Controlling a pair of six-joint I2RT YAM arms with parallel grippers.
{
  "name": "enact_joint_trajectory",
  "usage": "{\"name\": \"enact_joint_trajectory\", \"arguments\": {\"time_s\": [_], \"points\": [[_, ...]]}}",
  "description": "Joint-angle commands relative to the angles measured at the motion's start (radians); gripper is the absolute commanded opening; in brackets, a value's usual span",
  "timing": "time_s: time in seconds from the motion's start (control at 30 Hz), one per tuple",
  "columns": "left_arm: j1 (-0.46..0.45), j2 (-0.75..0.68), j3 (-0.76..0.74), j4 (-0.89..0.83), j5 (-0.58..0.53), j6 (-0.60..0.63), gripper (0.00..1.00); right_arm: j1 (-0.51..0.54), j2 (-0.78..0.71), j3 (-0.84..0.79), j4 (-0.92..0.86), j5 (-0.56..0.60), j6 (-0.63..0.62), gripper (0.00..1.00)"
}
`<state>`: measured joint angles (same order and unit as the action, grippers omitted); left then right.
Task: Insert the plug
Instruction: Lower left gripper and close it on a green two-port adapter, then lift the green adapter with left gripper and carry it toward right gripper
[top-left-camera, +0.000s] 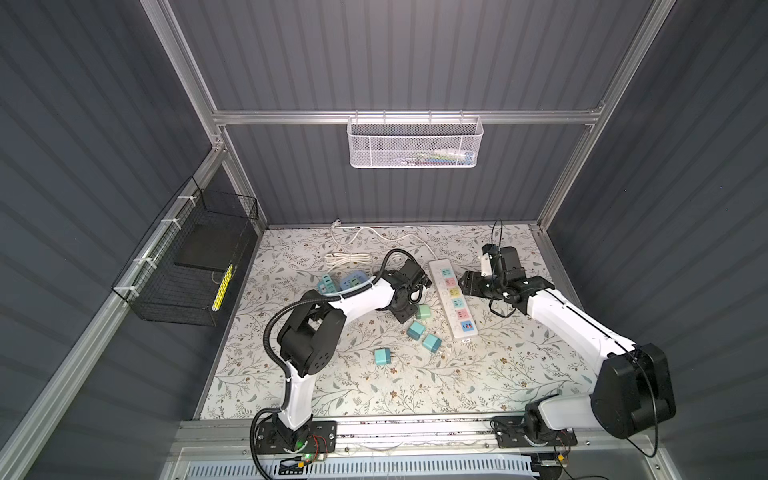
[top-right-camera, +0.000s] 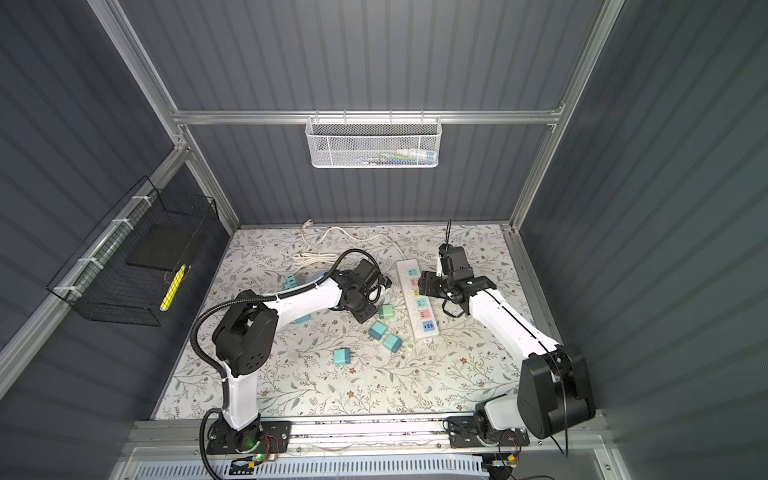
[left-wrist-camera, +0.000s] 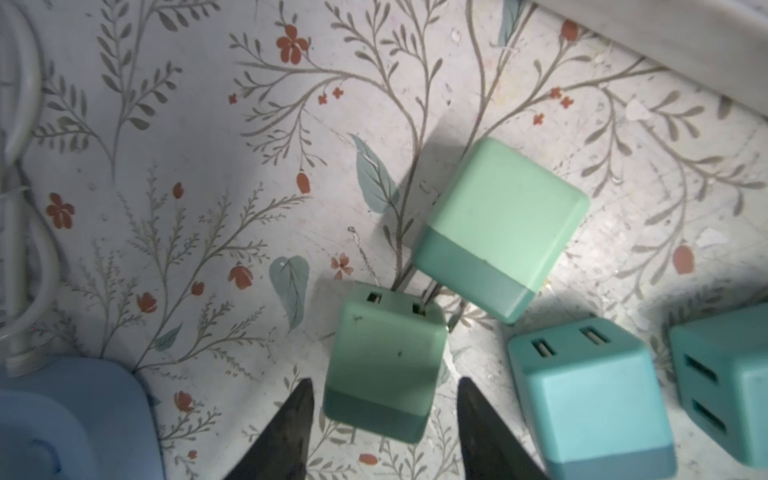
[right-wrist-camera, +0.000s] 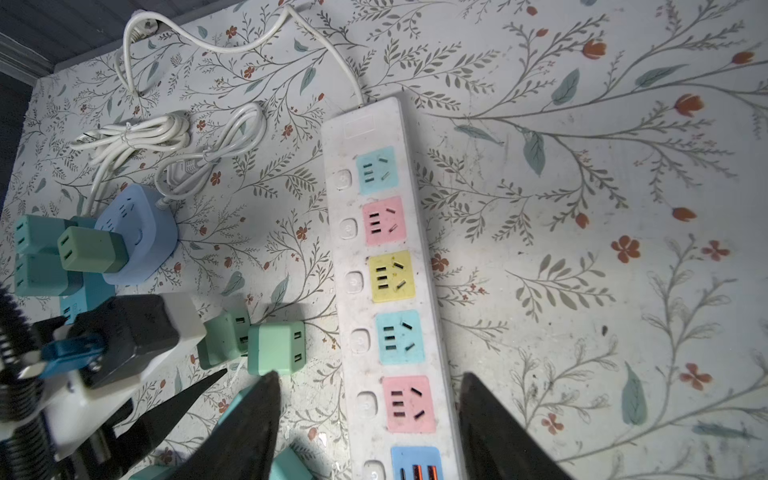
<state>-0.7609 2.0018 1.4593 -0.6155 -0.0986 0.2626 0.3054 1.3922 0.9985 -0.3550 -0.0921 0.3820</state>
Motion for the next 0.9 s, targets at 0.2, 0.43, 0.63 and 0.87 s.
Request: {"name": "enact_joint_trajectory", "arguments": {"time_s": [0.2,0.43,0.63,0.87], "points": [[0.017,0.051,0.023,-0.042,0.054,0.007,0.45,0.001,-0.016,-0.027,0.017,-0.024,-0.002,0.69],[0.017,0.009,-0.01,-0.011,0.04,-0.031,0.27,0.001,-0.02,-0.028,0.021,-0.041,-0.001,0.68],[0.015,-0.16,-0.102,0.17,-0.018,-0.125,0.15,0.001,-0.032,-0.033,0.015,-0.039,-0.009,0.54],[-0.039,-0.318,-0.194,0.383,0.033,-0.183,0.15,0.006,-0.045,-0.03,0.025,-0.197,0.001,0.46]]}}
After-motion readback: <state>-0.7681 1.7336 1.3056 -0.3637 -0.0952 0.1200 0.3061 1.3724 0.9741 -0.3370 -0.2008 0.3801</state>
